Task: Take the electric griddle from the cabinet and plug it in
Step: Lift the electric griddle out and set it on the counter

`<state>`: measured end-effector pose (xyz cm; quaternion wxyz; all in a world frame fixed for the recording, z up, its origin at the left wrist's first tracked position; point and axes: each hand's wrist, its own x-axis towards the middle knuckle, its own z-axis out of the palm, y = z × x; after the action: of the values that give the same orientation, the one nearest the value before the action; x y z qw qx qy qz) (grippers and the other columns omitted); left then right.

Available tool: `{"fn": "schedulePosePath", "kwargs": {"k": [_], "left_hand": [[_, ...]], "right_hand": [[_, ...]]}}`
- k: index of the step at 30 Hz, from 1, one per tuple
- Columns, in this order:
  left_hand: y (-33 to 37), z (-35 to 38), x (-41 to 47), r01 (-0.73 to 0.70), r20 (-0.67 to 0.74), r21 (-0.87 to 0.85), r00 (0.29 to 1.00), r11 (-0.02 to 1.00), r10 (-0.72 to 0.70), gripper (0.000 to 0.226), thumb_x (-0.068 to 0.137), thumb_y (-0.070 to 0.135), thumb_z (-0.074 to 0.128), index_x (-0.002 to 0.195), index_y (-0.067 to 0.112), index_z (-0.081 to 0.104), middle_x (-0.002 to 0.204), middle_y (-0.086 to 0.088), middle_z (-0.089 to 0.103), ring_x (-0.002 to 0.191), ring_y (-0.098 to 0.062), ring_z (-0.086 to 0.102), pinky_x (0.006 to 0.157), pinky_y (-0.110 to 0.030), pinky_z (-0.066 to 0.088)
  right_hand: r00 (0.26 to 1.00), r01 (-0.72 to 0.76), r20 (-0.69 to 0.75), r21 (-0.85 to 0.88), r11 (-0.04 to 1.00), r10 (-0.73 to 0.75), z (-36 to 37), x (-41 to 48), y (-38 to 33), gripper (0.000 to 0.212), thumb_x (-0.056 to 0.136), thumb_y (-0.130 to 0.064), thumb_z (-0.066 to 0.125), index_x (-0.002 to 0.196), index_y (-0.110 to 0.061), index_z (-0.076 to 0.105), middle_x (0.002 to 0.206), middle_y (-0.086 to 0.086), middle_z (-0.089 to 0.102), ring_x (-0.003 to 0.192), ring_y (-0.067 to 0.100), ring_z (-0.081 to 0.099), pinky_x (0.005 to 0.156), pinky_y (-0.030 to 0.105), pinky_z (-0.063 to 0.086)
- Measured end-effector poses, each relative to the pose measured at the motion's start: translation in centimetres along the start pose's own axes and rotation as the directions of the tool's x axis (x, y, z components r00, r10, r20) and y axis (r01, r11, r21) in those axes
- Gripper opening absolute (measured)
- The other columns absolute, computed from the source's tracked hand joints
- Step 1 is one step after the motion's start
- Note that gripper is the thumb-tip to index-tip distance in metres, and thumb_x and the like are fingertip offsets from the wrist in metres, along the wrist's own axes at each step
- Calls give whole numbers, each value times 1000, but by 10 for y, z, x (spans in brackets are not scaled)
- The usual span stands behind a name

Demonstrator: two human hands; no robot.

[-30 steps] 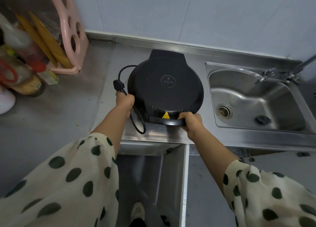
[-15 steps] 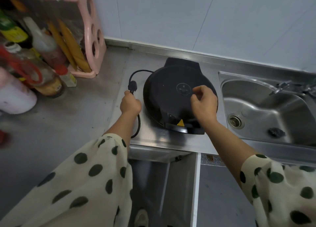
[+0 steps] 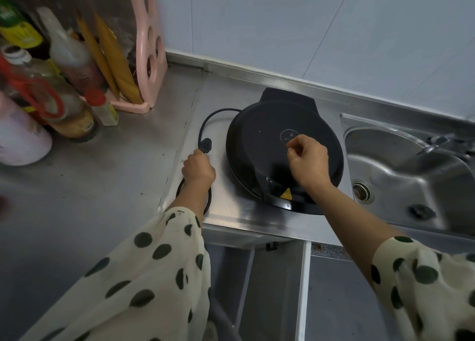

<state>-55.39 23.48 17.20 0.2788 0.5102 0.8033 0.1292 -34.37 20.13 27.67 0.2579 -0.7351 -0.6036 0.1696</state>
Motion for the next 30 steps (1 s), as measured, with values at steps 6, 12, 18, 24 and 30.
{"fn": "schedulePosePath", "kwargs": {"k": [6, 12, 18, 24, 30], "left_hand": [[-3, 10, -1, -47, 11, 103, 999, 994, 46, 52, 87, 8, 60, 134, -3, 40, 134, -23, 40, 121, -37, 45, 100, -41, 45], [-6, 10, 1, -61, -20, 212, 998, 975, 67, 64, 85, 15, 64, 138, -3, 34, 136, -22, 40, 123, -34, 42, 104, -38, 39], [-4, 2, -6, -102, -32, 230, 993, 968, 112, 63, 86, 17, 64, 138, -2, 35, 136, -21, 43, 123, -34, 42, 103, -38, 39], [9, -19, -26, -156, -65, 244, 982, 957, 176, 53, 90, 19, 60, 134, -2, 41, 134, -21, 45, 123, -35, 44, 103, -39, 40], [35, -44, -70, -229, -150, 248, 951, 941, 271, 19, 90, 8, 53, 105, 0, 61, 113, -19, 59, 106, -35, 55, 87, -40, 48]], "right_hand": [[1000, -1, 7, -29, 1000, 1, 0, 0, 1, 18, 89, -12, 53, 101, -13, 67, 99, 4, 66, 83, 17, 61, 77, 34, 54], [999, 33, 27, -58, 998, -32, 1, -3, 3, 19, 89, -12, 53, 101, -13, 67, 102, 5, 65, 84, 18, 61, 77, 35, 54], [999, 37, 21, -50, 998, -36, -5, -9, 6, 18, 89, -12, 53, 101, -13, 67, 102, 4, 66, 84, 18, 61, 77, 34, 54], [998, 57, 12, -29, 998, -56, -21, -20, 7, 17, 89, -11, 53, 98, -13, 67, 98, 4, 66, 81, 17, 61, 72, 31, 52], [997, 78, -4, 39, 996, -78, -52, -37, 14, 16, 89, -11, 53, 95, -14, 67, 91, 2, 66, 73, 13, 60, 65, 27, 49]]}}
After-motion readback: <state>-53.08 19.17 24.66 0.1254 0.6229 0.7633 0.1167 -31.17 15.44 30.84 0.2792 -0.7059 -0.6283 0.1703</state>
